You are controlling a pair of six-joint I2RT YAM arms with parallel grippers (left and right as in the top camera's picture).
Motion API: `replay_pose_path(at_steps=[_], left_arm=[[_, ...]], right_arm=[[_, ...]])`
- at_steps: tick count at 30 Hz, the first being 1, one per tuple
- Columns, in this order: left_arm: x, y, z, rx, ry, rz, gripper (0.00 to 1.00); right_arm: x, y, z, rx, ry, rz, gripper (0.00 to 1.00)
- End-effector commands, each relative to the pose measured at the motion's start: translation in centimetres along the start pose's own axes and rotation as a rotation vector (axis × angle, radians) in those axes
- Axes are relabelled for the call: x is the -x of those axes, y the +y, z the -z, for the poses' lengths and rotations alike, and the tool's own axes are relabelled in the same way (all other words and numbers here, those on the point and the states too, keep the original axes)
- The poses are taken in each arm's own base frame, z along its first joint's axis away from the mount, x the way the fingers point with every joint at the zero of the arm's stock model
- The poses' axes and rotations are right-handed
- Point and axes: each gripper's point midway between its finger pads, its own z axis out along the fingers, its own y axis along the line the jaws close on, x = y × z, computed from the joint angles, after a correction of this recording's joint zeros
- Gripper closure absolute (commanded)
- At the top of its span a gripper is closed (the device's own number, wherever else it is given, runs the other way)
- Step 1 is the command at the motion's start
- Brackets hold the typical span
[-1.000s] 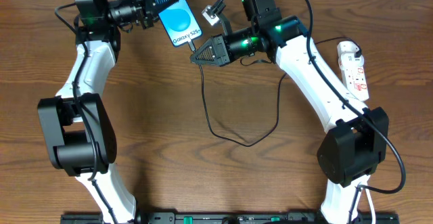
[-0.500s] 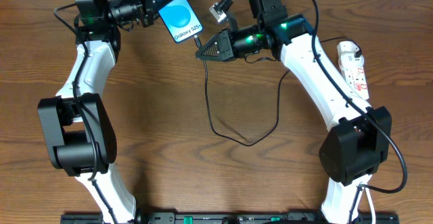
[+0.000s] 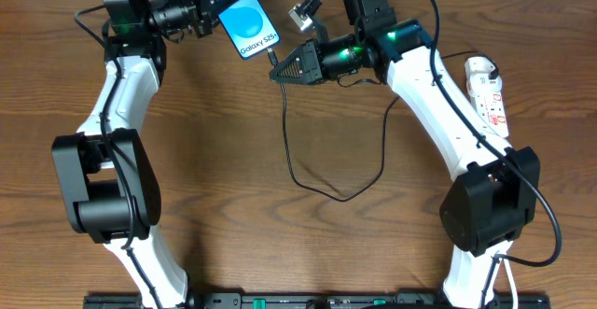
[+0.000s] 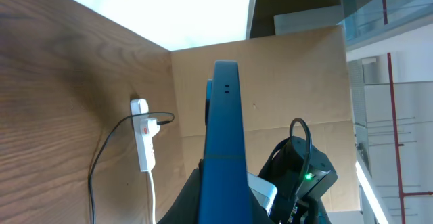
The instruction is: Plug charger to phone and switch on socket
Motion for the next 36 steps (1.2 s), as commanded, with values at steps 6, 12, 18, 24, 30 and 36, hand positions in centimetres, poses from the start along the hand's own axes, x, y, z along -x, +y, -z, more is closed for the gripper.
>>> replay_pose_path(at_steps=[6,12,18,24,30,36], left_arm=[[0.2,-1.6,0.0,-0.01,-0.012,-0.046,0.93],[0.1,-1.6,-0.5,-0.01,-0.014,-0.049,0.93],[0.0,-1.7,-1.0,-0.01,-0.021,-0.052,0.93],[0.0,-1.7,-1.0,-0.01,-0.022,-0.052,0.93],[-0.2,-2.7,-1.0,-0.035,-0.007,-0.116,0.93],[-0.9,-3.1,-1.0,-0.049,0.036,-0.141,0.93]], right_arm=[[0.0,1.3,0.6,0.04,-0.001,0.01,0.99],[-0.1,1.5,0.6,0.047,0.002,0.011,0.99],[-0.2,1.5,0.5,0.049,0.008,-0.005,0.99],[-0.3,1.5,0.5,0.048,0.009,-0.014,0.99],[-0.2,1.3,0.6,0.046,0.008,-0.03,0.99],[0.2,1.0,1.1,0.047,-0.008,-0.025,0.99]])
